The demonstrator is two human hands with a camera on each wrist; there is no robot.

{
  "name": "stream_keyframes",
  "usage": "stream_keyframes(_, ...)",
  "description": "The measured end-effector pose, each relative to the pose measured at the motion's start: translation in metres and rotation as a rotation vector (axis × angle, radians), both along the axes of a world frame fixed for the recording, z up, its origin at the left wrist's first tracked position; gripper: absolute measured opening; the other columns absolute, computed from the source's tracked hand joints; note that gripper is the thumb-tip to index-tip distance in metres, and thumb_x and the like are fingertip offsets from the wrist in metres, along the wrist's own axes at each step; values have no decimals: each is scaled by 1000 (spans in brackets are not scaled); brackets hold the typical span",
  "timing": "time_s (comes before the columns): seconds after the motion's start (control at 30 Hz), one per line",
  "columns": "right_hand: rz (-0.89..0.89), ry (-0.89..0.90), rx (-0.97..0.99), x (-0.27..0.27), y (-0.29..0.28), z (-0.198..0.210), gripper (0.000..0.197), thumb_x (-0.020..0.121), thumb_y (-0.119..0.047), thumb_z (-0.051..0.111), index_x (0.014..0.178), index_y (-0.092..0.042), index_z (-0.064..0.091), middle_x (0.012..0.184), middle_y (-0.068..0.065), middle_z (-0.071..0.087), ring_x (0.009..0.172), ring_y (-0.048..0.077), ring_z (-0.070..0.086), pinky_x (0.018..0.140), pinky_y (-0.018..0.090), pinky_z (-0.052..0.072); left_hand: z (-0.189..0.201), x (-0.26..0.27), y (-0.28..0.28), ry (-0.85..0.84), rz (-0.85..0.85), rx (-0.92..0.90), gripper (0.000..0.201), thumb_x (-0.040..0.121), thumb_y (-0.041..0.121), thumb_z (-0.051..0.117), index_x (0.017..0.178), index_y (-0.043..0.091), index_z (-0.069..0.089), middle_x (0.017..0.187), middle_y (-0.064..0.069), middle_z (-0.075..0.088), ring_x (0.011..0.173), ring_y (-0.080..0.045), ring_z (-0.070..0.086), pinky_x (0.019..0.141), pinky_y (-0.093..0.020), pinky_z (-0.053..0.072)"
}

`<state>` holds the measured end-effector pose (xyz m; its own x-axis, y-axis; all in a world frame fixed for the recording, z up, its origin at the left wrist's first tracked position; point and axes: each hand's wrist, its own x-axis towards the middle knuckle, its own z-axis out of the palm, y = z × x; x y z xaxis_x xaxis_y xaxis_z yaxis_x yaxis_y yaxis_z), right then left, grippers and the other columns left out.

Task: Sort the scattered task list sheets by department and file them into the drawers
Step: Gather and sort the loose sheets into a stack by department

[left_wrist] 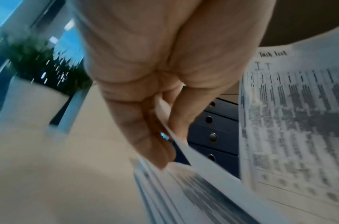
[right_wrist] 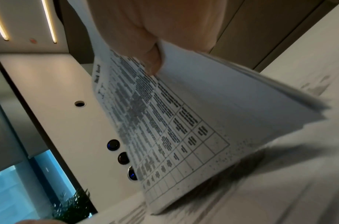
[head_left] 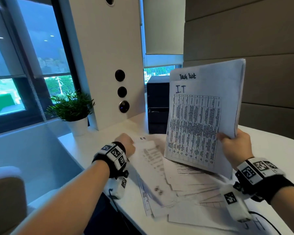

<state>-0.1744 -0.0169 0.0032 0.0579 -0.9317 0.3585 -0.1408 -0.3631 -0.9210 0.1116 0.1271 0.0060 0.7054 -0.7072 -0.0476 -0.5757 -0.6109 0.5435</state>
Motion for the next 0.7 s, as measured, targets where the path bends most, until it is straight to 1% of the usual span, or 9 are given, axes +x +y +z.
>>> stream_keyframes(0.1,67,-37,-16,-10,-2,17,5,87,-4,65,91,-5,63,76,10,58,65,21,48,60,28,40,35,20,2,-148,86,-327,24,85,7,59,105,12,70,108,-11,68,101,-29,62,85,-28,48)
stream_keyframes(0.2,146,51,-67,-15,-4,37,10,84,-5,69,77,-6,61,67,7,55,60,21,45,56,26,36,78,21,10,-183,-4,-599,17,83,3,64,93,15,71,89,-5,67,85,-18,64,74,-19,48)
stream_keyframes(0.27,194,130,-122,-10,-2,52,12,84,-8,69,76,-3,62,66,7,54,60,21,44,55,28,35,99,11,14,-135,-130,-653,21,85,-8,58,90,10,68,71,-1,62,63,-2,58,66,-16,46)
stream_keyframes(0.37,310,236,-240,9,7,74,4,85,-7,68,88,-5,65,76,4,60,68,16,51,65,30,41,119,7,10,-92,-138,-524,24,89,-8,54,85,15,50,47,19,55,57,-3,53,65,-13,48)
stream_keyframes(0.43,435,277,-297,26,12,82,20,83,-2,68,98,-15,62,90,1,62,80,17,55,73,28,42,133,-5,12,-8,-170,-539,41,95,-7,42,62,16,46,33,19,44,42,4,47,50,-2,39)
stream_keyframes(0.53,582,321,-328,48,17,86,40,83,3,67,108,-26,55,108,-7,56,95,9,51,75,14,39,144,-27,14,80,-311,-614,74,89,-18,40,22,11,43,23,16,32,25,4,35,37,-5,30)
stream_keyframes(0.57,613,340,-336,54,17,86,40,83,4,66,107,-27,55,107,-10,55,94,6,51,76,13,39,144,-30,12,67,-370,-656,58,86,-18,47,32,0,57,28,19,41,29,8,39,40,-3,32)
stream_keyframes(0.63,643,400,-324,66,13,85,32,84,3,66,97,-26,60,97,-13,61,87,0,54,77,17,41,138,-28,12,109,-456,-729,8,80,-15,61,83,-21,66,43,21,57,43,10,51,48,-6,42)
stream_keyframes(0.7,640,495,-287,75,9,82,24,85,0,67,79,-23,66,72,-16,65,68,-7,55,69,18,44,129,-17,6,120,-456,-744,26,78,-16,65,104,-12,63,51,17,64,51,7,57,54,-11,49)
